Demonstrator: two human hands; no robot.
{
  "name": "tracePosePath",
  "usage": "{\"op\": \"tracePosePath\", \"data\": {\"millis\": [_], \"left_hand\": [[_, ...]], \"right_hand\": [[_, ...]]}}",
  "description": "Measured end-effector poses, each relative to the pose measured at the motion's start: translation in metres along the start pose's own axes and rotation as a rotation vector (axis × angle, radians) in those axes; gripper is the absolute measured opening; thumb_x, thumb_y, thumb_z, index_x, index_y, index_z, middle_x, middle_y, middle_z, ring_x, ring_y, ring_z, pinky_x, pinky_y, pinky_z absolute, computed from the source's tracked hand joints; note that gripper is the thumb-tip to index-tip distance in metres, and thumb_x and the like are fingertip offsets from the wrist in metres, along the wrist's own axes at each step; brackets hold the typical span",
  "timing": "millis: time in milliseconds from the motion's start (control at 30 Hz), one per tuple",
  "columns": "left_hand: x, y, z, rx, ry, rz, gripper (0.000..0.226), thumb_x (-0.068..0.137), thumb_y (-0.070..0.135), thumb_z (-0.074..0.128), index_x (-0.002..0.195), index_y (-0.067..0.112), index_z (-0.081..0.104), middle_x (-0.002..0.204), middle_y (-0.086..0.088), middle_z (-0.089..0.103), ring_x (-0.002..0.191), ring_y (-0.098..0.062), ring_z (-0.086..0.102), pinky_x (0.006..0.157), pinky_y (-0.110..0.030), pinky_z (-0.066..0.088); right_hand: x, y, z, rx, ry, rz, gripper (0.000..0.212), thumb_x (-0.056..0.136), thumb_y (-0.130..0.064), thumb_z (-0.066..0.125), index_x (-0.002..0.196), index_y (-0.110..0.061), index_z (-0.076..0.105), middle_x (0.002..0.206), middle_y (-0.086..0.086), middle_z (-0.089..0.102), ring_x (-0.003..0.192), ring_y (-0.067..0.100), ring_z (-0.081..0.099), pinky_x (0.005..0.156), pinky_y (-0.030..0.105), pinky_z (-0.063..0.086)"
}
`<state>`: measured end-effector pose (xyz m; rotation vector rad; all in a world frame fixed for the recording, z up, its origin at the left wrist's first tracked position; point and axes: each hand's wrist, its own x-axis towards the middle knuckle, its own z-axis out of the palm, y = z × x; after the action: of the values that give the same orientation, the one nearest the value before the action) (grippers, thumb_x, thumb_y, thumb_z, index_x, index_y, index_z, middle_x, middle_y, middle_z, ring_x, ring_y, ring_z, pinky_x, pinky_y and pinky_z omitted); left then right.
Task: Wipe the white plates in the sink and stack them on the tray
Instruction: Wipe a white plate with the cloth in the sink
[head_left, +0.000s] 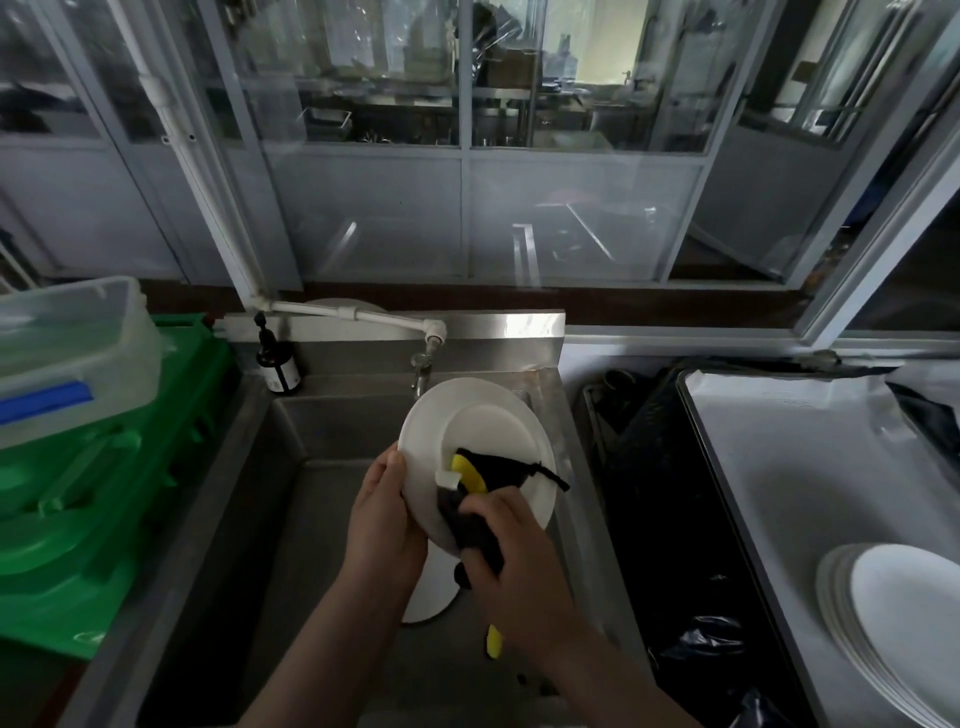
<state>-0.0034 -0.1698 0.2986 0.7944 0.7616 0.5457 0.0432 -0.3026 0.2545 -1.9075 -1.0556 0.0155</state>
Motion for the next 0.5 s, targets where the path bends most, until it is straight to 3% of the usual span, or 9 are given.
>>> {"op": "tracePosePath", "data": {"millis": [233, 400, 500], "left_hand": [[-0.005, -0.012, 0.000, 0.062, 0.025, -0.009, 0.022, 0.105, 0.027, 0.047, 0.103, 0.013, 0.065, 0.107, -0.018, 0.070, 0.097, -0.032, 0.066, 0.096, -0.054, 0.050], [-0.008, -0.019, -0.006, 0.107, 0.026, -0.009, 0.025, 0.104, 0.029, 0.048, 0.109, 0.011, 0.065, 0.105, -0.016, 0.070, 0.093, -0.031, 0.065, 0.092, -0.054, 0.051], [-0.007, -0.022, -0.006, 0.128, 0.029, -0.015, 0.030, 0.104, 0.030, 0.049, 0.118, 0.008, 0.064, 0.111, -0.016, 0.072, 0.095, -0.031, 0.067, 0.094, -0.054, 0.051]], "right_hand": [[0.011, 0.013, -0.011, 0.067, 0.089, 0.139, 0.027, 0.086, -0.017, 0.059, 0.111, -0.028, 0.057, 0.108, -0.015, 0.051, 0.100, 0.000, 0.051, 0.079, 0.008, 0.040], [0.020, 0.034, -0.024, -0.070, 0.065, 0.156, 0.027, 0.088, -0.027, 0.055, 0.114, -0.032, 0.054, 0.110, -0.015, 0.046, 0.097, 0.007, 0.052, 0.079, 0.027, 0.049], [0.023, 0.048, -0.035, -0.122, 0.062, 0.165, 0.026, 0.090, -0.023, 0.056, 0.115, -0.028, 0.055, 0.111, -0.011, 0.046, 0.094, 0.008, 0.052, 0.076, 0.031, 0.052]]}}
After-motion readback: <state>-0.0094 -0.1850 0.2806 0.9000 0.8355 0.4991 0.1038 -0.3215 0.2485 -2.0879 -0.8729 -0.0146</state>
